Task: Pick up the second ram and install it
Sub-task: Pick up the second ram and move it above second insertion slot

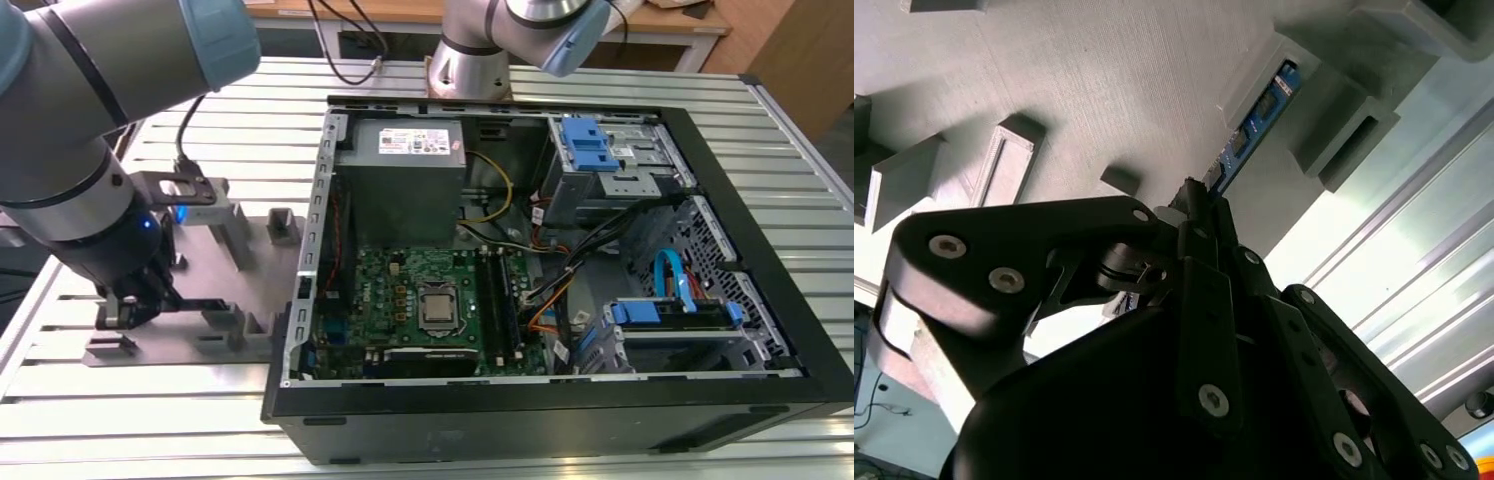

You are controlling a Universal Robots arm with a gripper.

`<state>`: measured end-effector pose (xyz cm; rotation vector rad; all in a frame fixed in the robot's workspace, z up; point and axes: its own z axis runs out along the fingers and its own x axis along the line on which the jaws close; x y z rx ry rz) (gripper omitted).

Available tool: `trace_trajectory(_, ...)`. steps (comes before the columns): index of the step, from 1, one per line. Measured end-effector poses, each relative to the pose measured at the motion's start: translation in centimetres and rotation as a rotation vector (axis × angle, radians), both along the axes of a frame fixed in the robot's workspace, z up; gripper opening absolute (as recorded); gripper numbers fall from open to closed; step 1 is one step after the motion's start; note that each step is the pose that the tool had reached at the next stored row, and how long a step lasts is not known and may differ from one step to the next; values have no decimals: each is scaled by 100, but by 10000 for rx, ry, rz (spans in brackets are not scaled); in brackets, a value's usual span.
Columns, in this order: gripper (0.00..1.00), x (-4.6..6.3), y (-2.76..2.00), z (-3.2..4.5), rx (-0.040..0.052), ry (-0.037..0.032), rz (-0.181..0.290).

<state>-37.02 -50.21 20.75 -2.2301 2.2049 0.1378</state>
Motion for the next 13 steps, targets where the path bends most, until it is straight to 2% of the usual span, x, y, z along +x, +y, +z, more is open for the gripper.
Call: trace_trajectory(13,11,0,0,123,2,-2,0)
